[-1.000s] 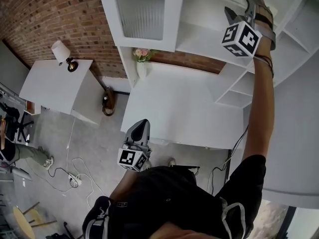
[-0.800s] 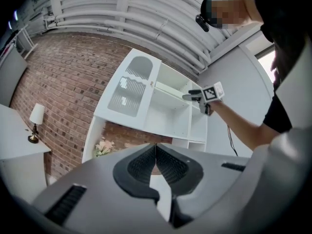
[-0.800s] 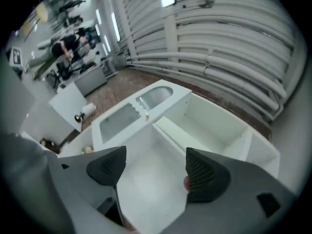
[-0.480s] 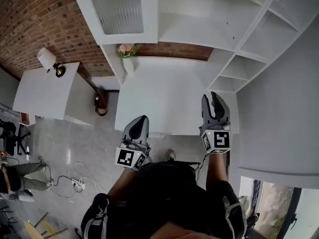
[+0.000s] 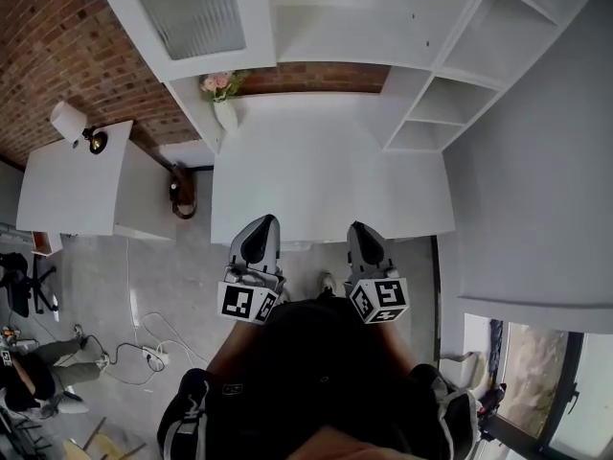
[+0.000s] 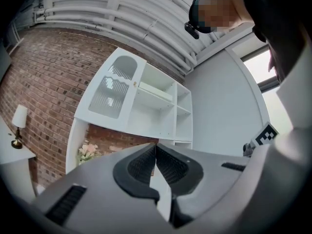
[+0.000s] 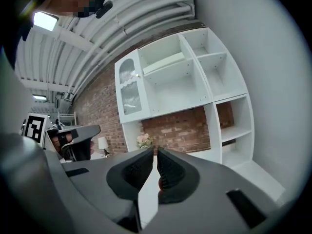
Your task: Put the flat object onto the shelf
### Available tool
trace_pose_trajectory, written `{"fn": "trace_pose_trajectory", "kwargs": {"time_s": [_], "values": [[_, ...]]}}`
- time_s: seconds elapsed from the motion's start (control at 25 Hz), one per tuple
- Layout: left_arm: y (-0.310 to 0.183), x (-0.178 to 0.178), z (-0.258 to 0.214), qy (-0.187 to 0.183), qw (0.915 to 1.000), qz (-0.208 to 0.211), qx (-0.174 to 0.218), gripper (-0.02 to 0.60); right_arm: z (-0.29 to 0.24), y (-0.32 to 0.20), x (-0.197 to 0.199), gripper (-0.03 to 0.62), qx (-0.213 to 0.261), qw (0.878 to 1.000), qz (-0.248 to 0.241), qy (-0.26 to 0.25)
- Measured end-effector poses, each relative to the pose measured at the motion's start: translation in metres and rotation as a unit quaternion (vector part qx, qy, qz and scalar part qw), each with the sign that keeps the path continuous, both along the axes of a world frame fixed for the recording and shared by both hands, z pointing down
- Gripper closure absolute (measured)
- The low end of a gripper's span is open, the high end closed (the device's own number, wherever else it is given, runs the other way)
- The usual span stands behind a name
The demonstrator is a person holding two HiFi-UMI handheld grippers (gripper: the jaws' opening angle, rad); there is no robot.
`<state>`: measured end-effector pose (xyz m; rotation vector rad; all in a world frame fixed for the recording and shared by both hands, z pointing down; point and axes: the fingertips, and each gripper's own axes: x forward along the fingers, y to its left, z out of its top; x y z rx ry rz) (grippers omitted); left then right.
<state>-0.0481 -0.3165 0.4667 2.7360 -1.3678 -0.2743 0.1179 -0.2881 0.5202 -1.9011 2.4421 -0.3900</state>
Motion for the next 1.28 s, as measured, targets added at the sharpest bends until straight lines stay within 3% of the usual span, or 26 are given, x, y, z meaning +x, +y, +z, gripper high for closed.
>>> {"fn": "trace_pose_trajectory", "kwargs": {"time_s": [0.6, 1.28], "values": [[0.001, -0.002, 0.004, 0.001, 1.0000, 0.002, -0.001, 0.569, 0.000, -0.003, -0.016, 0.551, 0.005, 0.999, -0.019, 0.049], [0.003, 0.002, 0.008, 0.005, 0.9999, 0.008, -0.007, 0.569, -0.001, 0.000, -0.012, 0.551, 0.007, 0.998, -0.013, 0.058]]}}
